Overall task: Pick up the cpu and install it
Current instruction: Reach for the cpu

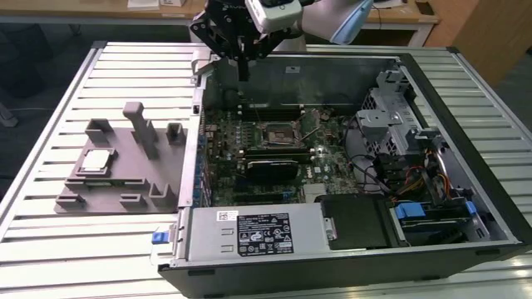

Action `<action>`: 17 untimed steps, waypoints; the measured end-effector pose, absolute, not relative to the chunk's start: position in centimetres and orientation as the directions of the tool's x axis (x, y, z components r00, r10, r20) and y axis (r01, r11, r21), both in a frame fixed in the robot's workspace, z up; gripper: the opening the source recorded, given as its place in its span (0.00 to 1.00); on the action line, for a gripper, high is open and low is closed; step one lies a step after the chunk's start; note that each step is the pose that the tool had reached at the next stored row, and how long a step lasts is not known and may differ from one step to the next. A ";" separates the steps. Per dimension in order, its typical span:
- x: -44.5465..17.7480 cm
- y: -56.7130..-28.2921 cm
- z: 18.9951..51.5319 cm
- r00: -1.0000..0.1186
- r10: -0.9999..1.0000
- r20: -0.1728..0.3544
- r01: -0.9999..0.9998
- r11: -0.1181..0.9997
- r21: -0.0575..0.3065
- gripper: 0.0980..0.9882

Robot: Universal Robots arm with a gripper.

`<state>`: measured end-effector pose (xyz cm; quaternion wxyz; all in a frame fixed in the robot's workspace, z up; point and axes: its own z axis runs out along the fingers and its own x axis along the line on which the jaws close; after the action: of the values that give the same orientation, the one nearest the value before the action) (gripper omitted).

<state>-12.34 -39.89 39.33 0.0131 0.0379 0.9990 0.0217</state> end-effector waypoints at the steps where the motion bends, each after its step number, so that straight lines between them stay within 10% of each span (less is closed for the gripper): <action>1: -12.4 -39.9 39.3 -0.997 0.076 -0.024 0.075 0.996 0.044 0.01; 17: -13.4 -39.9 39.3 -0.997 0.076 -0.025 0.075 0.996 0.044 0.01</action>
<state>-13.45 -39.89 39.33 0.0131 0.0379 0.9990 0.0217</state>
